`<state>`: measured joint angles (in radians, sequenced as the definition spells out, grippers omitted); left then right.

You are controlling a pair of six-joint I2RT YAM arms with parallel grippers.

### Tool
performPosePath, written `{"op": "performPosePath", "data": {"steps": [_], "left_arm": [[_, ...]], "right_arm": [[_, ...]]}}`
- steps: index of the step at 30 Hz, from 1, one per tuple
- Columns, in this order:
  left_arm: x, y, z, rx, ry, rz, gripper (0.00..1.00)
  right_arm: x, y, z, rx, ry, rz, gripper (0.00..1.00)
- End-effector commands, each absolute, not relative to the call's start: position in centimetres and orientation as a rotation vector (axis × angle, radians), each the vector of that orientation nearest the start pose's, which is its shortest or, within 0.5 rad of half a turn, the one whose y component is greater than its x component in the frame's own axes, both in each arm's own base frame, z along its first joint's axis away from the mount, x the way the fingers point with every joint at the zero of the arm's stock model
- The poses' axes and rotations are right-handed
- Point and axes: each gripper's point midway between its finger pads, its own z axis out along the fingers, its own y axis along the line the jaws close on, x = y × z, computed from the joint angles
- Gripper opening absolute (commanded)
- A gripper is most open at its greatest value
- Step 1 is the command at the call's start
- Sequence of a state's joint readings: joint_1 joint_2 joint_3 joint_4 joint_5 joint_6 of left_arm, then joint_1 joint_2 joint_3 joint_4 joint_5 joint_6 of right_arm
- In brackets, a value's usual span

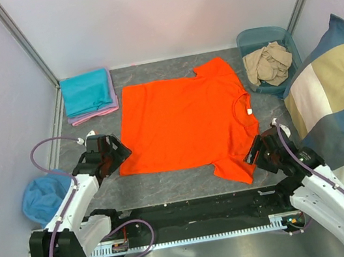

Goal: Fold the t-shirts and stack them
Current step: Grap the side of the flattened tshirt closest away from the robot with both arms

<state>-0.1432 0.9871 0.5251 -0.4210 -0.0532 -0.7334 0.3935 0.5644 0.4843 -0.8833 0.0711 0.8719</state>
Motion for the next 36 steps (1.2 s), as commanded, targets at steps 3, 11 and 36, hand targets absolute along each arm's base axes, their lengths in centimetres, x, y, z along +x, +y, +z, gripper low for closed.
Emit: {"op": "performPosePath", "data": {"steps": [3,11,36], "left_arm": [[26.4,-6.0,7.0,-0.692,2.327,-0.357,0.92],[26.5,-6.3,6.7,-0.692,2.321,-0.383,0.92],[26.7,-7.2,5.5,-0.686,2.335,-0.441,0.92]], "right_arm": [[14.3,10.1,6.9,0.687,2.519,0.476,0.65],[12.9,11.6,6.1,0.658,2.606,0.472,0.63],[12.0,13.5,5.6,0.56,2.549,0.121,0.74]]}}
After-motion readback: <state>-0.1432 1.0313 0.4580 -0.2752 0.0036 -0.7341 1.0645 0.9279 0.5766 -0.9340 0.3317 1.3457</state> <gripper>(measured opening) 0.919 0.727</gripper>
